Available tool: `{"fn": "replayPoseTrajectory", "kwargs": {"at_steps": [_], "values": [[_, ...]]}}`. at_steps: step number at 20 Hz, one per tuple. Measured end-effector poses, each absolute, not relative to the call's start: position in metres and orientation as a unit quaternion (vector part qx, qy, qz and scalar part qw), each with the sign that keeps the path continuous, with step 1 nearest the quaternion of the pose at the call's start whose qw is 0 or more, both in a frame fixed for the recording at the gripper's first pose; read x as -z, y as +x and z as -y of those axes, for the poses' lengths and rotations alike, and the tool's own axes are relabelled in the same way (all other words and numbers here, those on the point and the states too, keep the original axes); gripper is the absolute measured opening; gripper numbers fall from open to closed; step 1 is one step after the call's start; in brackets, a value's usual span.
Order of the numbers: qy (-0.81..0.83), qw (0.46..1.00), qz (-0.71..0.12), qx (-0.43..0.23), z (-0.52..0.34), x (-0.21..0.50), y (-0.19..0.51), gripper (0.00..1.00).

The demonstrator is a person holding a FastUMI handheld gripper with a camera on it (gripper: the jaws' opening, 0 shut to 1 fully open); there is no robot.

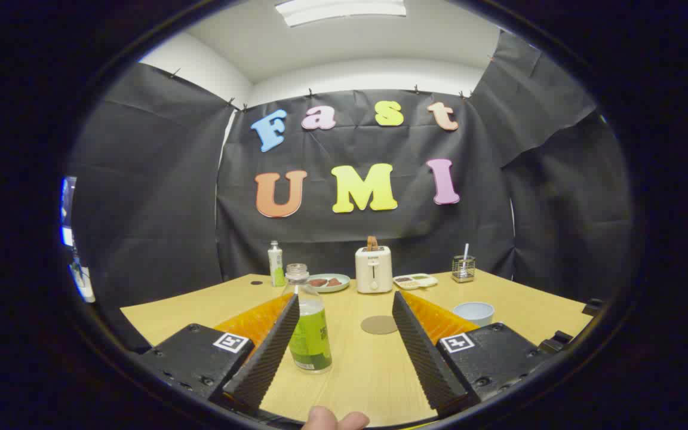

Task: Take the bottle from table, then pour the juice into the cup, finally place the bottle on the coaster

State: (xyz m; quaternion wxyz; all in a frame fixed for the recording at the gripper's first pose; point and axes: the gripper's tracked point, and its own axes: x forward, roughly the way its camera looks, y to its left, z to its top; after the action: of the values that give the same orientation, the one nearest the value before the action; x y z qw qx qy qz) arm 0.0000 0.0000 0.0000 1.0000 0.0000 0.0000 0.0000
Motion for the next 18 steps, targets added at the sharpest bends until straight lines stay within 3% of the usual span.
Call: {"fn": "replayPoseTrajectory", "kwargs": {"at_steps": [18], "values": [[-0.002, 1.000, -0.011, 0.003, -0.009, 0.011, 0.003, 1.00]]}}
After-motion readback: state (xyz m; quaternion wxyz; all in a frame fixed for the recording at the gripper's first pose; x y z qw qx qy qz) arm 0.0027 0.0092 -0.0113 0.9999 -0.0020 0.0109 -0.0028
